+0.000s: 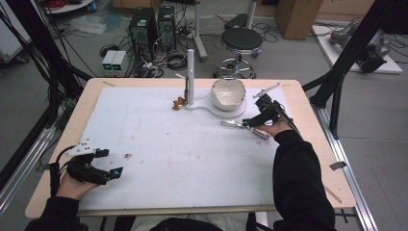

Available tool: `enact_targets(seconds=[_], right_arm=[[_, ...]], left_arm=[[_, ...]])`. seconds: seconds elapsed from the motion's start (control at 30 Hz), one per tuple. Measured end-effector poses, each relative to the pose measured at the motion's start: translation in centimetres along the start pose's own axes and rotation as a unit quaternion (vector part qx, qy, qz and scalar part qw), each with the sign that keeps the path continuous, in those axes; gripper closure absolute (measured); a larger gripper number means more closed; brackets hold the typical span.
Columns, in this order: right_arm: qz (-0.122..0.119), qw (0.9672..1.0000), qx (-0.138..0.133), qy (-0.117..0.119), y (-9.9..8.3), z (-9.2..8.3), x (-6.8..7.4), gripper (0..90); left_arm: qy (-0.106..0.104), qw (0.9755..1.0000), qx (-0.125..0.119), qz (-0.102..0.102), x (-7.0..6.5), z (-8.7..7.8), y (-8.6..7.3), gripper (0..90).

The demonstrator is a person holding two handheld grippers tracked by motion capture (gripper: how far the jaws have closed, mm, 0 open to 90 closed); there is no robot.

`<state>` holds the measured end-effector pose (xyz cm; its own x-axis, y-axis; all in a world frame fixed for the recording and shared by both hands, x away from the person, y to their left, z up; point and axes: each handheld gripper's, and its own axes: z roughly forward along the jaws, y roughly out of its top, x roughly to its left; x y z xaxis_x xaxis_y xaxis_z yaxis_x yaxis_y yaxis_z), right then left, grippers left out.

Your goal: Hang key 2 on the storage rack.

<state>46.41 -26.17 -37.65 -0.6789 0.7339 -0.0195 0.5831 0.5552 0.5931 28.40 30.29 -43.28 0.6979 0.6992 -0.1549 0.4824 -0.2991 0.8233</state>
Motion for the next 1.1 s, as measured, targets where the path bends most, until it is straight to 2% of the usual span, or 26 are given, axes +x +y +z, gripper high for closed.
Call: enact_targets(seconds=[0.07, 0.1, 0.2, 0.3, 0.43, 0.53, 0.7, 0.87, 0.93, 1.1], right_arm=[[-0.008, 0.9999, -0.003, 0.010, 0.4, 0.5, 0.2, 5.8], [-0.005, 0.9998, -0.005, 0.017, 0.5, 0.8, 0.2, 5.8], [-0.007, 0.9997, 0.007, 0.022, 0.6, 1.7, 0.3, 6.3], [-0.017, 0.9989, 0.025, 0.036, 0.5, 2.5, 0.2, 16.0], [-0.031, 0.9976, 0.032, 0.052, 0.6, 3.2, 0.4, 24.7], [-0.036, 0.9970, 0.036, 0.059, 0.8, 3.8, 0.7, 26.9], [-0.059, 0.9961, 0.041, 0.052, 1.0, 4.7, 1.2, 27.3], [-0.066, 0.9956, 0.047, 0.047, 1.1, 5.6, 1.6, 30.7], [-0.067, 0.9956, 0.049, 0.043, 1.1, 5.9, 1.6, 33.0], [-0.080, 0.9948, 0.053, 0.035, 1.1, 6.2, 1.8, 46.1]], left_arm=[[-0.001, 1.0000, 0.000, -0.001, 0.0, 0.0, 0.0, 1.7], [-0.001, 1.0000, 0.000, -0.001, 0.0, 0.0, 0.0, 1.7], [-0.002, 1.0000, 0.001, -0.001, 0.0, 0.0, 0.0, 1.7], [-0.002, 1.0000, 0.002, 0.000, 0.0, 0.1, 0.0, 1.7], [-0.005, 1.0000, 0.004, 0.001, 0.0, 0.2, 0.0, 1.7], [-0.005, 1.0000, 0.004, 0.000, 0.0, 0.2, 0.0, 1.7], [-0.004, 1.0000, 0.005, 0.000, -0.1, 0.1, -0.1, 1.7], [-0.004, 1.0000, 0.006, -0.001, -0.1, 0.2, -0.1, 1.7], [-0.004, 1.0000, 0.007, -0.001, 0.0, 0.2, -0.2, 1.7], [-0.006, 0.9999, 0.006, -0.005, -0.1, 0.2, -0.2, 1.7]])
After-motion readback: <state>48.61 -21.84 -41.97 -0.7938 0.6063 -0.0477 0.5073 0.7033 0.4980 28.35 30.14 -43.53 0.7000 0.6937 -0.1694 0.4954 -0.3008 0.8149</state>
